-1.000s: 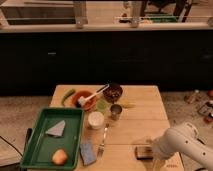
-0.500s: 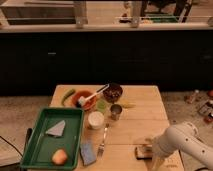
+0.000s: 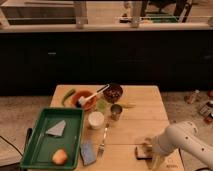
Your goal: Place eraser in metal cup
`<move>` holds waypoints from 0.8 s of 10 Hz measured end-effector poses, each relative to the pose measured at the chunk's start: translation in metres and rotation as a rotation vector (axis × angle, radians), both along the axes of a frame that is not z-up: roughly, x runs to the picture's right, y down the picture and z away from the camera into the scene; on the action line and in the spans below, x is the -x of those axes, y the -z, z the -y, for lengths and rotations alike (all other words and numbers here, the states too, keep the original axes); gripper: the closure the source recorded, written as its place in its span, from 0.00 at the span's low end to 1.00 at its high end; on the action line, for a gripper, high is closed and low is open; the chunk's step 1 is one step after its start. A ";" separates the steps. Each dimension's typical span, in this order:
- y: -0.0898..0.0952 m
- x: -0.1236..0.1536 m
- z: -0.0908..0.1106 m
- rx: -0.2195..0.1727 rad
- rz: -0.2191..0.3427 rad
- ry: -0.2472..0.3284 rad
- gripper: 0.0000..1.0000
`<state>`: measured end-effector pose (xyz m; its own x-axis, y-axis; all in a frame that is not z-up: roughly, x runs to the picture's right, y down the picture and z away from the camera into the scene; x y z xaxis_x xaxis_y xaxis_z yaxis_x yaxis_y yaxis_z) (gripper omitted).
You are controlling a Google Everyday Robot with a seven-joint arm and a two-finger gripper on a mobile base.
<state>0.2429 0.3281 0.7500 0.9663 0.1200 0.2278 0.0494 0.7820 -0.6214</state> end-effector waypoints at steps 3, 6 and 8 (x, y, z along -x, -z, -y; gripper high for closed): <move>0.000 -0.001 0.000 -0.009 0.009 -0.001 0.60; 0.000 -0.005 -0.002 -0.012 0.012 -0.013 0.91; 0.001 -0.008 -0.003 -0.014 0.013 -0.017 1.00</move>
